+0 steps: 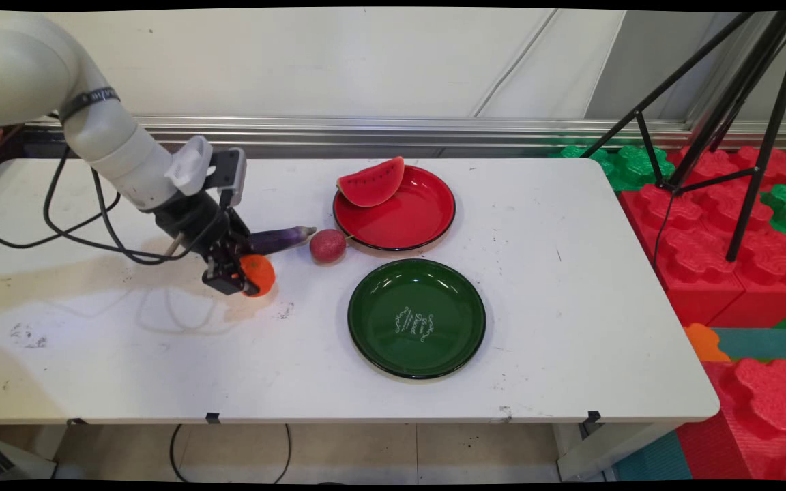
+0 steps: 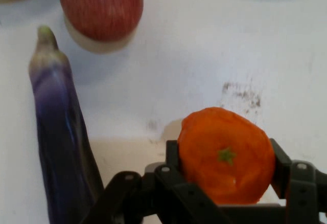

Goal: Place the picked object on the table

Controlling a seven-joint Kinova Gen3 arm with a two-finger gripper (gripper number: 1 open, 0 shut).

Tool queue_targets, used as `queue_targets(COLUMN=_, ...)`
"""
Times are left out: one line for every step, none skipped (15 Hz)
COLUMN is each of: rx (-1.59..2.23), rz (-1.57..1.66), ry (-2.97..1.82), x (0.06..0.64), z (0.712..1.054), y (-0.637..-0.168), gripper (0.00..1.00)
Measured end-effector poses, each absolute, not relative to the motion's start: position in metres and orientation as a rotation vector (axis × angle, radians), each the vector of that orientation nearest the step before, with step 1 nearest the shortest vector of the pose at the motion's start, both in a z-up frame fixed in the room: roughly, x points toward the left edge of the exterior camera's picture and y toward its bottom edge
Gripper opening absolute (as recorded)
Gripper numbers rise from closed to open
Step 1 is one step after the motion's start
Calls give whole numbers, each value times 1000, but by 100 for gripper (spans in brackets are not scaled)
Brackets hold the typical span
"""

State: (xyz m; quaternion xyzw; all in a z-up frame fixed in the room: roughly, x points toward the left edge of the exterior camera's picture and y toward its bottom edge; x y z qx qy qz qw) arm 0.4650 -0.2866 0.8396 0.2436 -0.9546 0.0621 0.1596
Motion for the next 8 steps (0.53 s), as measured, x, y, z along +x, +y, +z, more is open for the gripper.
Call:
queue_targets(rx=708, rz=168, ry=-2732, x=467, z=834, y=-287, gripper=0)
queue_targets(rx=721, rz=159, ry=-2735, x=470, z=828, y=-287, gripper=0)
queue_targets(rx=732, rz=152, ry=-2738, x=471, z=823, y=-288, gripper=0)
queue_targets(rx=740, rz=146, ry=-2738, x=473, z=819, y=-288, gripper=0)
queue_targets(rx=749, rz=140, ry=-2736, x=475, z=815, y=-288, gripper=0)
queue_targets(rx=753, rz=137, ry=-2733, x=476, z=812, y=-289, gripper=100)
queue_targets(rx=758, rz=135, ry=-2729, x=477, z=810, y=-289, gripper=100)
queue_targets(rx=761, rz=135, ry=-2725, x=478, z=808, y=-290, gripper=100)
